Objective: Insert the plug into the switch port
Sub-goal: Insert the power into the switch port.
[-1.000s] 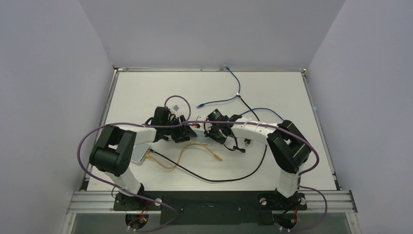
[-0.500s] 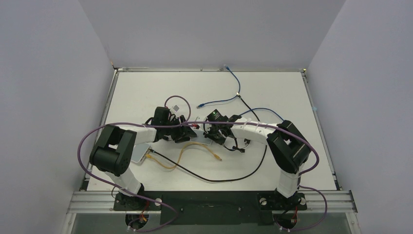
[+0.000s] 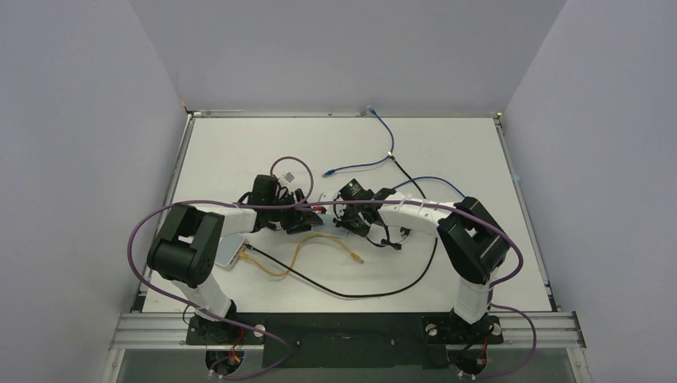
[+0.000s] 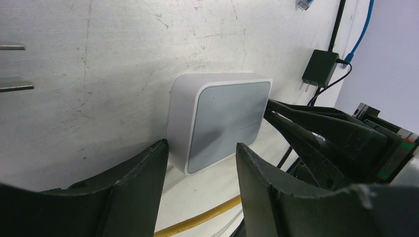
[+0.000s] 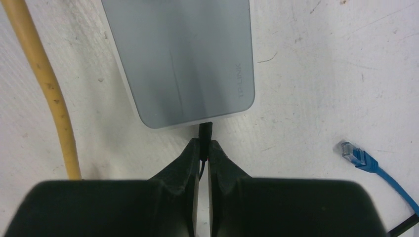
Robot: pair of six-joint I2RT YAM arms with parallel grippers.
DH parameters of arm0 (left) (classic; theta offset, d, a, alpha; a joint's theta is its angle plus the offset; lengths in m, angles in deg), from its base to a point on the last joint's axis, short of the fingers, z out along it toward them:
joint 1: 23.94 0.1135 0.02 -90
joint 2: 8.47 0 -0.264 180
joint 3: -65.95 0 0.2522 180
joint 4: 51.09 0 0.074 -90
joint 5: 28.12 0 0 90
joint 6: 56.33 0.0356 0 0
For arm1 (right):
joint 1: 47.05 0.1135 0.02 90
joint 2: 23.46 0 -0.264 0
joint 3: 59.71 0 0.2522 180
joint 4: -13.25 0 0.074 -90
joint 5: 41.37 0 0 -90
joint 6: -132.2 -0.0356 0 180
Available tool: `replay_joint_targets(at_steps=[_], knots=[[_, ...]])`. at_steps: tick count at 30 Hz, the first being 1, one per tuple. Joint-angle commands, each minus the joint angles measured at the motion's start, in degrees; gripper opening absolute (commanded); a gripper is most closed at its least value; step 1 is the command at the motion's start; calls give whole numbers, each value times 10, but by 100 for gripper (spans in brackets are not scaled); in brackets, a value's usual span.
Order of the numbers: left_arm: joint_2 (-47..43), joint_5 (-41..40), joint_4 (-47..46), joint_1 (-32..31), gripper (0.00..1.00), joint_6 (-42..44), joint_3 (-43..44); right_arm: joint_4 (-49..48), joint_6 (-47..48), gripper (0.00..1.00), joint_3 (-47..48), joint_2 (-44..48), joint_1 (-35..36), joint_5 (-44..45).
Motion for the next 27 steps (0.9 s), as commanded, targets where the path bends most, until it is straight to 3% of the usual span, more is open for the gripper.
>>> replay_joint_targets(at_steps=[1, 7, 20, 27], knots=[[6, 19, 4, -9, 50, 19, 19, -34, 43, 0, 6, 22, 5, -50], [10, 20, 17, -17, 50, 28, 20, -45, 84, 0, -10, 31, 7, -74], [3, 17, 20, -28, 47, 40, -3, -115, 59, 0, -25, 42, 16, -83], [2, 12, 27, -44, 44, 49, -6, -105, 78, 0, -1, 40, 17, -105]])
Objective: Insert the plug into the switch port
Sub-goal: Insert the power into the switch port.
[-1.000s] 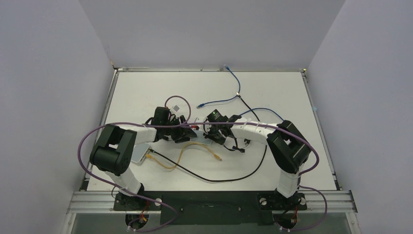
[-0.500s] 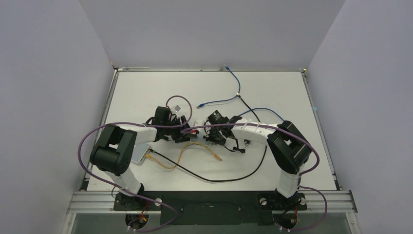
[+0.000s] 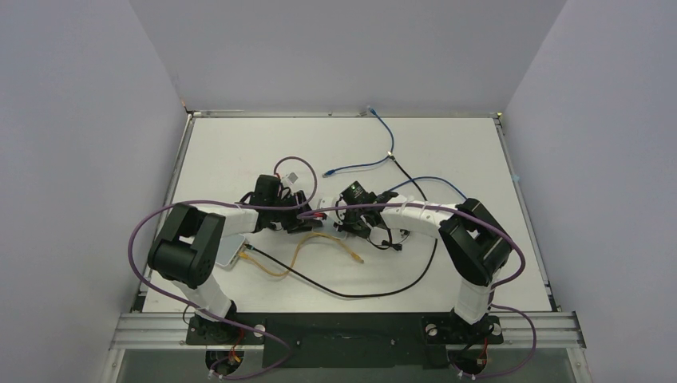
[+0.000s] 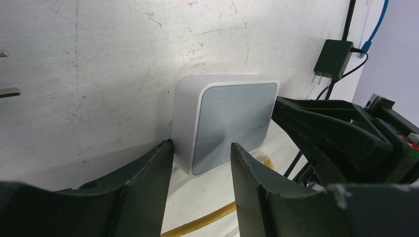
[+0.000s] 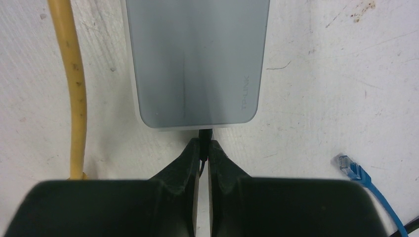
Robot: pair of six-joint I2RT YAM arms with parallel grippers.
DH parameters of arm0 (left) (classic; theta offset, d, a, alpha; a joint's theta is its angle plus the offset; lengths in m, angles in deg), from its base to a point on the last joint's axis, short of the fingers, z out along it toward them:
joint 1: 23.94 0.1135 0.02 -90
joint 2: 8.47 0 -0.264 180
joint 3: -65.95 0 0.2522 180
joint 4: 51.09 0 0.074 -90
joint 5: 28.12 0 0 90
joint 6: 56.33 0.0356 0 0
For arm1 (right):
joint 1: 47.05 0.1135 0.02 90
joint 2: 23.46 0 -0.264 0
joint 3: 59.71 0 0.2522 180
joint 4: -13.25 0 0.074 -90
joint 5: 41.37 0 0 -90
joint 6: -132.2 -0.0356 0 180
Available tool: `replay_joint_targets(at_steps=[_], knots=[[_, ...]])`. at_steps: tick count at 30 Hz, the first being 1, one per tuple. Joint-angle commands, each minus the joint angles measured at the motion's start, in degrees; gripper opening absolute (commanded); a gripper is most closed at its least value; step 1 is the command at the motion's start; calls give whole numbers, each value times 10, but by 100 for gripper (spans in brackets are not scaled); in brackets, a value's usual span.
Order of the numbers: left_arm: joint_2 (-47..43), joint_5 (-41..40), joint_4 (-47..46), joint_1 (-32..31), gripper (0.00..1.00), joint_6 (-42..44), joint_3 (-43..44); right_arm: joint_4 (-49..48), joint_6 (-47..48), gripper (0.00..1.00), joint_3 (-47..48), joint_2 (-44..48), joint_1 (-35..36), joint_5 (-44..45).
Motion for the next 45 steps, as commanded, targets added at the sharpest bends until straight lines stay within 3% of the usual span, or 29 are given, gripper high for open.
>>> replay_joint_targets(at_steps=[1, 17, 45], knots=[[2, 18, 19, -36, 43, 14, -11, -75, 14, 0, 29, 29, 17, -81], [-16, 12, 29, -67, 37, 19, -21, -37, 37, 0, 126, -15, 34, -110], [-49, 37, 14, -102, 31, 21, -30, -61, 80, 0, 135, -20, 56, -201]])
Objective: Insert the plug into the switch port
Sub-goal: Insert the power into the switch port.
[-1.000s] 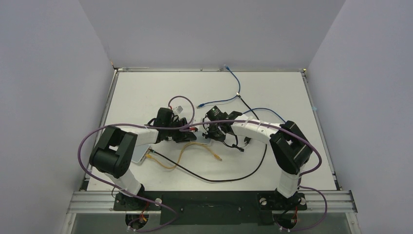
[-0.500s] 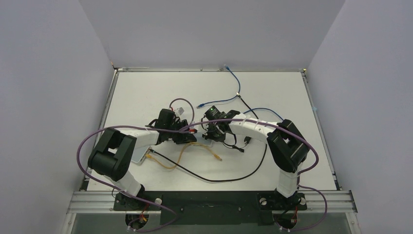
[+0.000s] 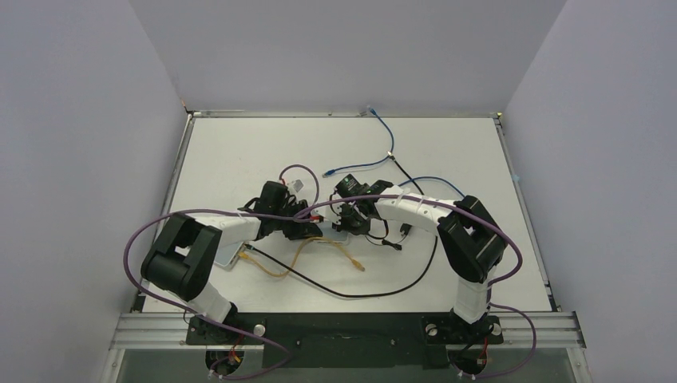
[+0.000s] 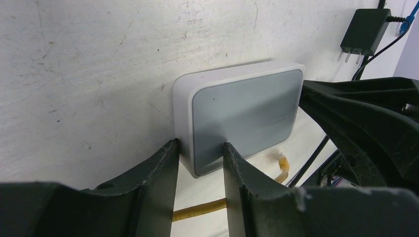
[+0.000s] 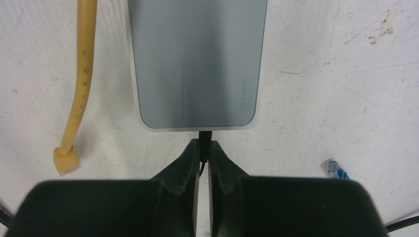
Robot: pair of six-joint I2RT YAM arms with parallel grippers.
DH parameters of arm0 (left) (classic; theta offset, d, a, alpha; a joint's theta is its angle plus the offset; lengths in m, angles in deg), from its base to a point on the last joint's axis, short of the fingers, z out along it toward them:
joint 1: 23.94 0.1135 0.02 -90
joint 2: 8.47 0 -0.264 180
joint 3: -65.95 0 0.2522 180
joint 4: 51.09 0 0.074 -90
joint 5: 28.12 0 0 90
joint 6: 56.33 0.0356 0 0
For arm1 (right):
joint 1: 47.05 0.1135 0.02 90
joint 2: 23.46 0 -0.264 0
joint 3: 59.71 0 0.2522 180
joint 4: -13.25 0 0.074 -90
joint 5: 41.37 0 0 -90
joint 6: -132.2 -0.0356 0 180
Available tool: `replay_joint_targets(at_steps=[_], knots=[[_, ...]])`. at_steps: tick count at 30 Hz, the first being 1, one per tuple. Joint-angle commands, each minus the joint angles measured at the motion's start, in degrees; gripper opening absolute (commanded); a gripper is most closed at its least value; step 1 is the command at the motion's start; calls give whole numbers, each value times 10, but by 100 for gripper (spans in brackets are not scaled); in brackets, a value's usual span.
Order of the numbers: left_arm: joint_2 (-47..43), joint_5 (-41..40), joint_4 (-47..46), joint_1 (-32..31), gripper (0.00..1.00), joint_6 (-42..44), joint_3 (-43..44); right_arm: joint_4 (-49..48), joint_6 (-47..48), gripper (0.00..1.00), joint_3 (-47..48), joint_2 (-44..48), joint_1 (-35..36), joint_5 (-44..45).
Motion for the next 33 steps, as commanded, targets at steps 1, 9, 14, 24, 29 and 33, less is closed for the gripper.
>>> replay_joint_targets(at_steps=[1, 9, 14, 24, 29, 33], knots=[[0, 94, -30, -51, 31, -3, -6, -204, -2, 0, 44, 4, 52, -176], [-10, 115, -48, -54, 29, -4, -19, -218, 18, 0, 39, 15, 55, -211], [-34, 150, -88, -53, 29, -14, -45, -229, 32, 0, 31, 20, 56, -233], [-60, 182, -145, -52, 27, -33, -70, -207, 59, 0, 11, 48, 54, -287], [-73, 175, -134, -44, 27, -35, -67, -144, 90, 0, 1, 59, 53, -277], [-98, 154, -113, -26, 28, -38, -68, -113, 98, 0, -23, 73, 54, -256]])
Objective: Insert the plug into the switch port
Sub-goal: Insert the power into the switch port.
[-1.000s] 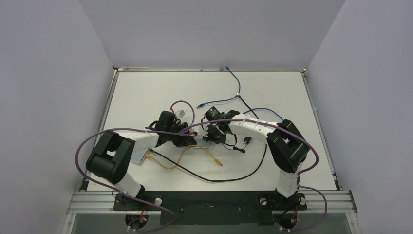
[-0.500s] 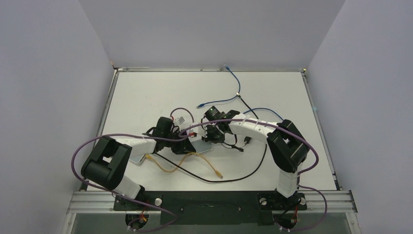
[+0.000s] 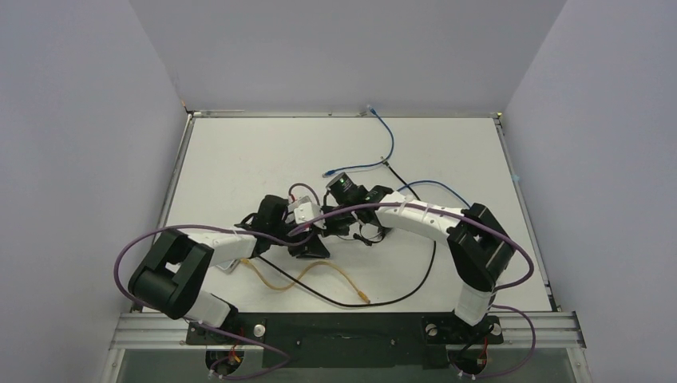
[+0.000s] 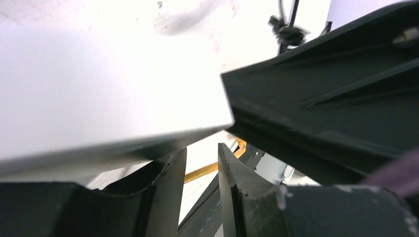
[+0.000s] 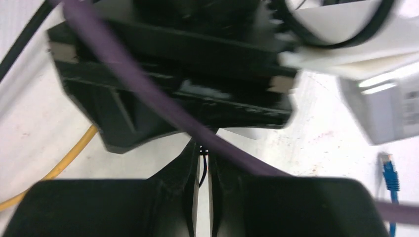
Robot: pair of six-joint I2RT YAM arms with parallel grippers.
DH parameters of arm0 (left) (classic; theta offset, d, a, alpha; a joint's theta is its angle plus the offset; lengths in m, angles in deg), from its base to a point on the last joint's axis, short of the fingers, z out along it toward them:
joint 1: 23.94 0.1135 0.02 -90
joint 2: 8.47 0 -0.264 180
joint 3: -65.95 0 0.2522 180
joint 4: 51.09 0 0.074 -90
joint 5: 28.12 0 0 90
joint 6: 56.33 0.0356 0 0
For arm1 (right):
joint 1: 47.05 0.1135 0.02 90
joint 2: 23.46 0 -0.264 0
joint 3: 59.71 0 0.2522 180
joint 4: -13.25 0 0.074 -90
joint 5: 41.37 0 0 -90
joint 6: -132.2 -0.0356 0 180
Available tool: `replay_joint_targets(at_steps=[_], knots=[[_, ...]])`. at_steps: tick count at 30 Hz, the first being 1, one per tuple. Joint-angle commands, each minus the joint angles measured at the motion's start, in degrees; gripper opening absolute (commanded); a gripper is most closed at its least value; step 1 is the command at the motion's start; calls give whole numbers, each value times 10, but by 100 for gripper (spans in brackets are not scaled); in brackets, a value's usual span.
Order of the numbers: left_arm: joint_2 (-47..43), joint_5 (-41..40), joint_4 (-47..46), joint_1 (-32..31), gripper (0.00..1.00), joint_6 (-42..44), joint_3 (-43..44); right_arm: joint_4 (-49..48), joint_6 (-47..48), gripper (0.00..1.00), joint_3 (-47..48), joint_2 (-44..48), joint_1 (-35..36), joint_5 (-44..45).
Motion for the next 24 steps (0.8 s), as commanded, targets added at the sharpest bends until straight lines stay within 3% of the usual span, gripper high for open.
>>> replay_joint_targets(at_steps=[1, 5, 16, 24], knots=[[-44, -14, -47, 15, 28, 4, 25, 11, 14, 0, -33, 44, 17, -72], [-77, -48, -4, 27, 28, 15, 30, -1, -10, 0, -80, 68, 17, -35], [-166, -97, 137, 31, 32, 51, 49, -144, -154, 0, -198, 120, 13, 65], [-203, -118, 176, 33, 33, 57, 54, -157, -197, 0, -177, 108, -5, 146]])
